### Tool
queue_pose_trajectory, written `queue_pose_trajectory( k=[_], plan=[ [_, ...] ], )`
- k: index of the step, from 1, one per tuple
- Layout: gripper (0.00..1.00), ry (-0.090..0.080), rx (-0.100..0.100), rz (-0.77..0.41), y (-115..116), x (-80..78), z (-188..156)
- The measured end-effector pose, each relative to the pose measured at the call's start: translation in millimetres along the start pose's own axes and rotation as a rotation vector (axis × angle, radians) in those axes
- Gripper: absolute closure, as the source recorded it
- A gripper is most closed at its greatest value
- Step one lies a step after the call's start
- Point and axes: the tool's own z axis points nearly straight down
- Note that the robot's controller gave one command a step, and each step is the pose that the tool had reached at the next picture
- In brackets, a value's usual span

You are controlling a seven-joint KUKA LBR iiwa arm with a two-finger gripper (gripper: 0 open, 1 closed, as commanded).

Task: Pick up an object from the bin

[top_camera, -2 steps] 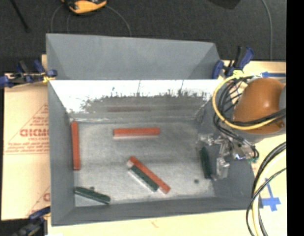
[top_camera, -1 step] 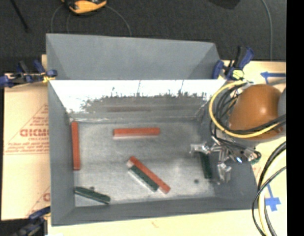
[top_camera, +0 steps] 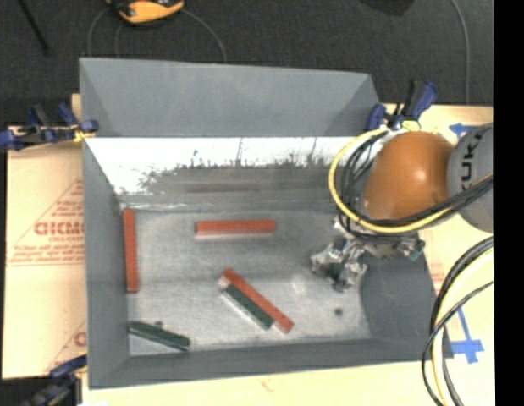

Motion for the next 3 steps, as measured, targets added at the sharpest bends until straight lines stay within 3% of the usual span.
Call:
queue_pose_trajectory(
  k=[1, 2, 3],
  plan=[
    [1.00, 0.000, 0.000, 0.000, 0, -0.1, 0],
    [1.00, 0.001, -0.004, 0.085, -3, -69.2, -52],
    [1.00, 0.001, -0.004, 0.086, -3, -69.1, -52]
  ],
)
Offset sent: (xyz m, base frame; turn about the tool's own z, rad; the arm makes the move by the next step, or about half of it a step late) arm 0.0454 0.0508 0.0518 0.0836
